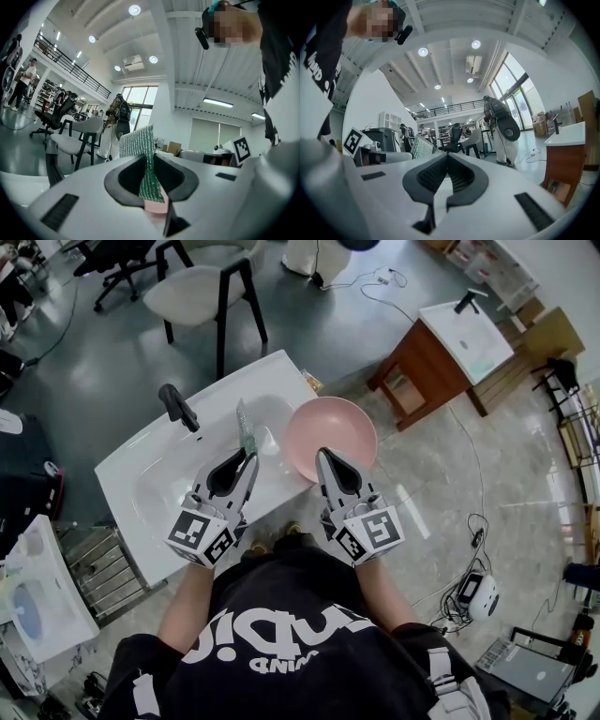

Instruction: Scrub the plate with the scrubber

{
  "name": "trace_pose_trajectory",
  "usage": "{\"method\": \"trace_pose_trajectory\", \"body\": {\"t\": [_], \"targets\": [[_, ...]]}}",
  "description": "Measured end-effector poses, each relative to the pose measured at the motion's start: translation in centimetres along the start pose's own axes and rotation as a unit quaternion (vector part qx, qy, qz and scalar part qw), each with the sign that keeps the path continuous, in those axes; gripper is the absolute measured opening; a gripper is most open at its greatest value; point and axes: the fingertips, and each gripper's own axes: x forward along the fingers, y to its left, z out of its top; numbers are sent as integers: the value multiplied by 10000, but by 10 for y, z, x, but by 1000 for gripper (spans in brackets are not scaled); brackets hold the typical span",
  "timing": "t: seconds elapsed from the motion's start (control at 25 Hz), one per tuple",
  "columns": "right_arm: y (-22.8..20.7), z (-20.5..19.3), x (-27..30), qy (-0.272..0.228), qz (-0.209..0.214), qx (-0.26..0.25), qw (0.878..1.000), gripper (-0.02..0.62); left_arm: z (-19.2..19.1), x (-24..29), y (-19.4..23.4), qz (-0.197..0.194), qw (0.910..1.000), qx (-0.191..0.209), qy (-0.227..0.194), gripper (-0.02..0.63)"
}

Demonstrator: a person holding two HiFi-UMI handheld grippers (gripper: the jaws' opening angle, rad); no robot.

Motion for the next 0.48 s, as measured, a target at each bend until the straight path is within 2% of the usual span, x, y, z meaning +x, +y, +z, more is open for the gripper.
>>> {"method": "trace_pose_trajectory", "body": {"t": [0.48], "targets": [[1, -3, 1, 29, 22, -72, 10000, 18, -1, 0, 4, 4, 9999, -144, 6, 78]]}}
